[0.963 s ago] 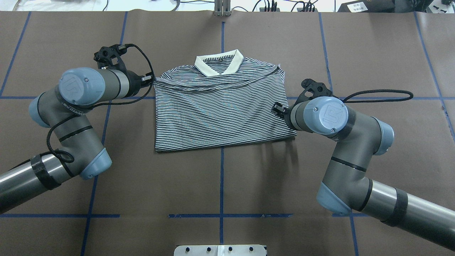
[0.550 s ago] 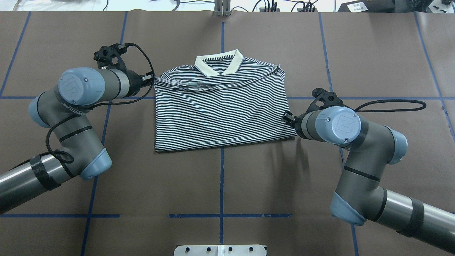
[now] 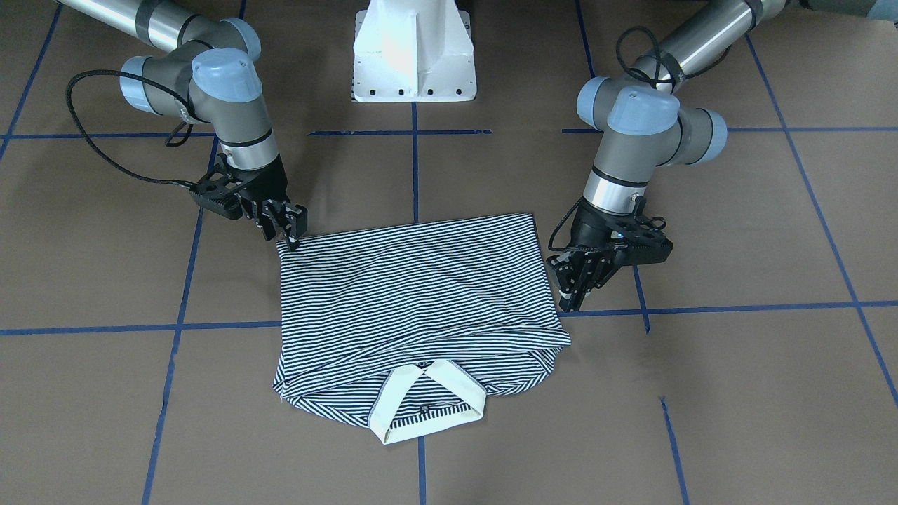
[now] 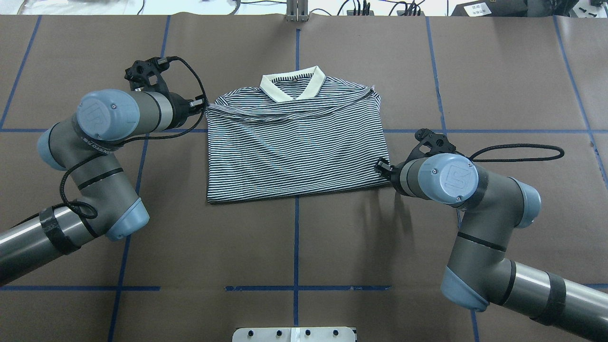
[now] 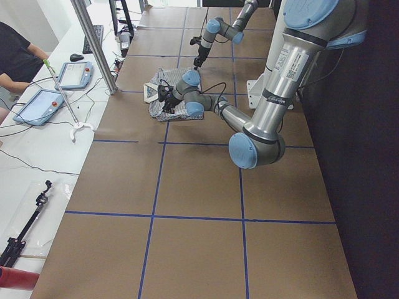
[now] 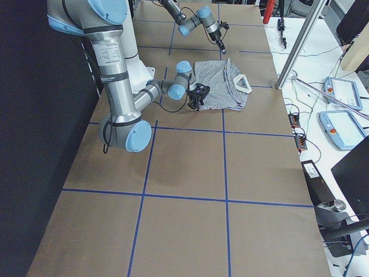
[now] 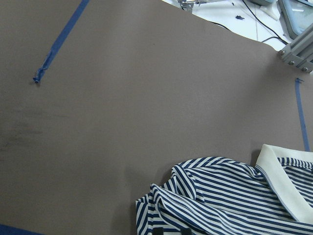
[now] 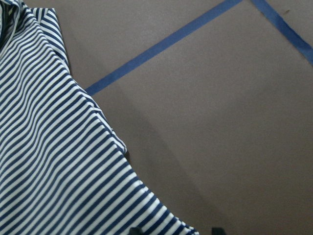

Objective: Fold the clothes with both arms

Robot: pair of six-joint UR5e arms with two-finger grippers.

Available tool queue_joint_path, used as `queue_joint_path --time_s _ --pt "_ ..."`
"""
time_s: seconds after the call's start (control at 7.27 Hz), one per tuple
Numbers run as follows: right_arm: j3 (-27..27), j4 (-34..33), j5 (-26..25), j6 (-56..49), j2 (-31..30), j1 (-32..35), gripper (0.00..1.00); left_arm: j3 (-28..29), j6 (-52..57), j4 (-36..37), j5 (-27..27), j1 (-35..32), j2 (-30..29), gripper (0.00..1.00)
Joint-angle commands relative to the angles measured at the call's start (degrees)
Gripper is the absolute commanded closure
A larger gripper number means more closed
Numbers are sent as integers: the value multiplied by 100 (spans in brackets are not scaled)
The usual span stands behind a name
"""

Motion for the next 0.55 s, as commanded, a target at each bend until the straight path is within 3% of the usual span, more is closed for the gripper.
queue_joint_path --time_s 0.0,0.14,0.41 --pt "-56 20 -4 9 12 -48 73 -16 3 10 10 -13 28 76" --pt "-30 29 -4 0 -14 -22 100 -25 3 19 10 -13 28 76" --pt "110 29 5 -9 -76 5 100 -17 3 27 19 -4 28 76"
